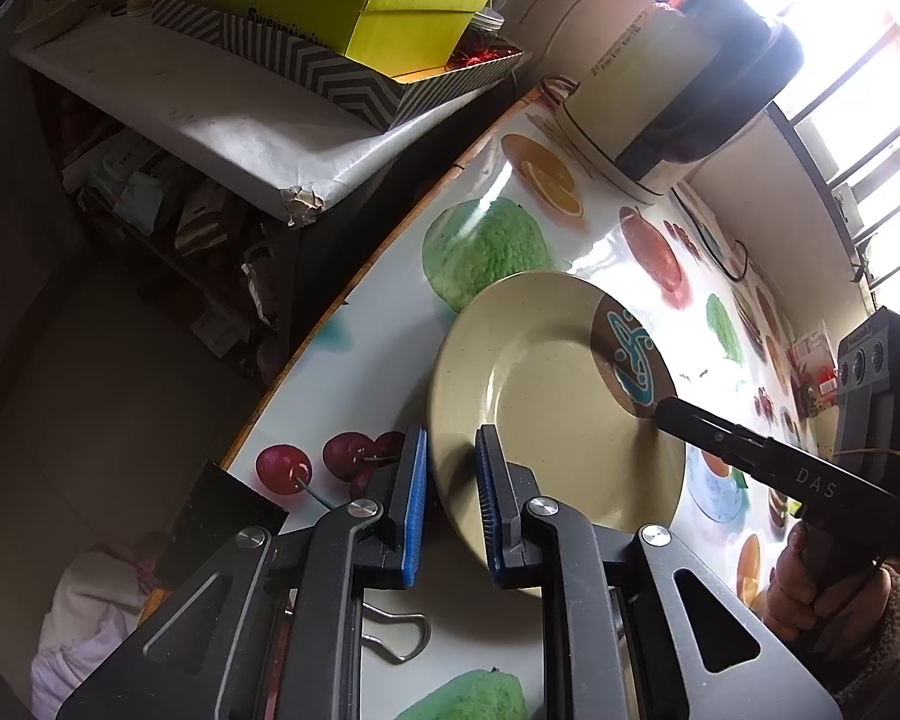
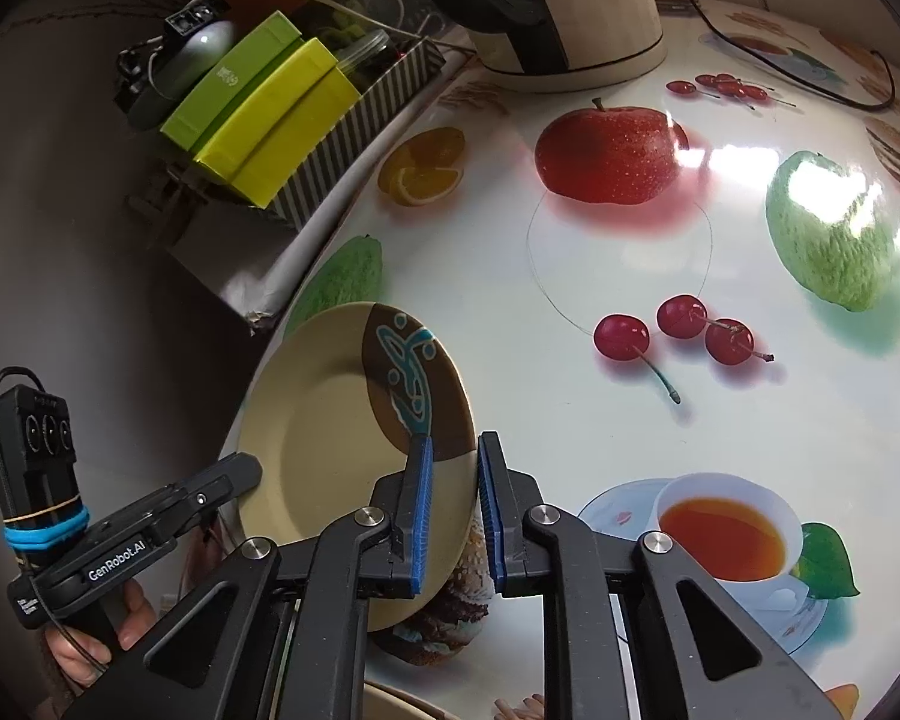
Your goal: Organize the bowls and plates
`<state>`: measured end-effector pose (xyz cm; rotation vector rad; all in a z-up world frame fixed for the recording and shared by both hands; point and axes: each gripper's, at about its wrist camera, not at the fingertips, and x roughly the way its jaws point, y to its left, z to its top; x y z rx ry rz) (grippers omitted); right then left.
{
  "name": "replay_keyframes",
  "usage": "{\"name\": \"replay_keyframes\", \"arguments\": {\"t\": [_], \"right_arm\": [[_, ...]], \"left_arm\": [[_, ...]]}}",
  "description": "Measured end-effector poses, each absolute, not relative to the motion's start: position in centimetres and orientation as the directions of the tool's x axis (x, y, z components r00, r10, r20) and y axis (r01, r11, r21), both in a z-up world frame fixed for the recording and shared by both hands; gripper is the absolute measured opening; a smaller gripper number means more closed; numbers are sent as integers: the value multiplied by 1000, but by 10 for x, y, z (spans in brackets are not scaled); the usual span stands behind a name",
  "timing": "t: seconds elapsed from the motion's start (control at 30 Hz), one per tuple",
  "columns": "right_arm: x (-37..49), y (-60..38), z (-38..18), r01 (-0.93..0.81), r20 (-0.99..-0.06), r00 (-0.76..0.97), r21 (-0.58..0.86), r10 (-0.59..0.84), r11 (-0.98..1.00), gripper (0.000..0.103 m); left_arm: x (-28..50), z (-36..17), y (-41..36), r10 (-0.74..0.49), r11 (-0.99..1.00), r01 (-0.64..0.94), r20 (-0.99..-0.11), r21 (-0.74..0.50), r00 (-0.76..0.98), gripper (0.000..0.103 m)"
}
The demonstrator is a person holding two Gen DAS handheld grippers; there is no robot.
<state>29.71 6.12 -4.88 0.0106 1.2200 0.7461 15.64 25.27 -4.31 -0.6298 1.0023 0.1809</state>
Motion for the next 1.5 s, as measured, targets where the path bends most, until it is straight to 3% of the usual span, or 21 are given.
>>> {"name": "replay_keyframes", "arguments": {"t": [1.5], "right_arm": [[244,10,-5,-522,-802,214,389,558,759,15]], "left_arm": [[111,-6,205,-163,839,-344,-798,-422,580,17]]}}
